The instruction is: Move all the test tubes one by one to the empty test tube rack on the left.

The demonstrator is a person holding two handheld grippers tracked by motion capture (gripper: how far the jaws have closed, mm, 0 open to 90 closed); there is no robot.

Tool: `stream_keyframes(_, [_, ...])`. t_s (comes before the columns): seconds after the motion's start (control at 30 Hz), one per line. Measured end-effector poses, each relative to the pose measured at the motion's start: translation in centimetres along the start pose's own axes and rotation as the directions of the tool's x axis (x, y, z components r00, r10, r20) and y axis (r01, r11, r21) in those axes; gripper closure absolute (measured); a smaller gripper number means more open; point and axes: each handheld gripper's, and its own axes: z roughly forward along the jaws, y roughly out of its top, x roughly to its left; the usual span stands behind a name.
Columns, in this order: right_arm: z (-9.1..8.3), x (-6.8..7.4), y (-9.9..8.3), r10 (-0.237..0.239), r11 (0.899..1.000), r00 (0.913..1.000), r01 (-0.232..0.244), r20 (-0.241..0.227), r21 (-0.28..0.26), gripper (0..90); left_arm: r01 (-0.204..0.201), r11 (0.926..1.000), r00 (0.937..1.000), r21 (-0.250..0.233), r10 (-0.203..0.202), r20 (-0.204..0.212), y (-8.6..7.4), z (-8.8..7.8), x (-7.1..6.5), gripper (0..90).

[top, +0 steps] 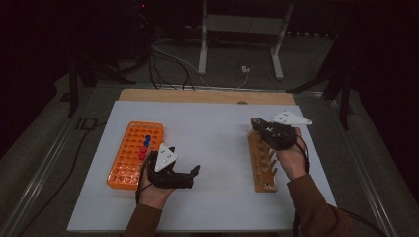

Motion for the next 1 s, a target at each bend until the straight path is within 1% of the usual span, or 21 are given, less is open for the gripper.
stream_keyframes(0.07, [0.3,1.0,-0.1,0.003,1.000,0.9993,-0.003,-0.038,0.007,76.8,-0.003,1.0000,1.0000,-0.003,0.003,0.005,0.1,0.2,-0.2,0.9])
stream_keyframes(0.13, [0.7,2.0,-0.3,0.000,1.000,0.9961,0.002,-0.089,0.018,76.8,-0.007,1.0000,0.9999,-0.004,0.008,0.011,0.1,0.5,-0.4,1.0])
stream_keyframes(0.23, [1.2,3.5,-0.5,-0.009,1.000,0.9886,0.014,-0.151,0.026,76.7,-0.016,0.9998,0.9997,-0.007,0.016,0.020,0.2,1.0,-0.7,1.1])
stream_keyframes(0.43, [1.9,6.6,-0.4,-0.050,0.998,0.9714,0.060,-0.232,0.037,76.7,-0.028,0.9995,0.9991,-0.016,0.028,0.033,0.4,1.6,-1.2,4.6])
stream_keyframes(0.53, [2.1,7.8,-0.4,-0.064,0.996,0.9628,0.079,-0.262,0.045,76.6,-0.033,0.9994,0.9984,-0.013,0.033,0.045,0.6,1.9,-1.4,6.0])
stream_keyframes(0.6, [2.3,8.6,-0.4,-0.071,0.995,0.9540,0.089,-0.291,0.051,76.6,-0.048,0.9988,0.9979,-0.007,0.049,0.043,0.8,2.1,-1.7,6.4])
stream_keyframes(0.67, [2.5,9.2,-0.3,-0.075,0.994,0.9486,0.095,-0.308,0.052,76.6,-0.066,0.9978,0.9967,-0.002,0.066,0.047,0.9,2.3,-2.1,6.9])
stream_keyframes(0.73, [2.6,9.7,-0.2,-0.072,0.994,0.9428,0.094,-0.325,0.052,76.6,-0.082,0.9966,0.9956,-0.001,0.082,0.046,0.9,2.5,-2.4,7.5])
stream_keyframes(0.8, [2.7,10.1,-0.2,-0.077,0.994,0.9376,0.099,-0.339,0.049,76.6,-0.084,0.9964,0.9953,-0.003,0.085,0.047,1.0,2.6,-2.5,8.3])
stream_keyframes(0.83, [2.7,10.3,-0.1,-0.074,0.994,0.9363,0.097,-0.343,0.051,76.6,-0.090,0.9959,0.9948,-0.003,0.090,0.046,1.0,2.6,-2.6,9.0])
stream_keyframes(0.9, [2.8,10.5,-0.1,-0.075,0.994,0.9314,0.099,-0.356,0.050,76.6,-0.094,0.9954,0.9947,-0.014,0.095,0.040,1.0,2.6,-2.7,13.3])
stream_keyframes(0.97, [2.8,10.7,0.0,-0.070,0.994,0.9285,0.095,-0.365,0.050,76.6,-0.102,0.9945,0.9944,-0.024,0.103,0.024,1.0,2.5,-2.8,20.6])
stream_keyframes(1.0, [2.8,10.8,0.0,-0.069,0.994,0.9274,0.094,-0.368,0.049,76.6,-0.106,0.9939,0.9940,-0.031,0.107,0.023,1.0,2.5,-2.8,25.4])
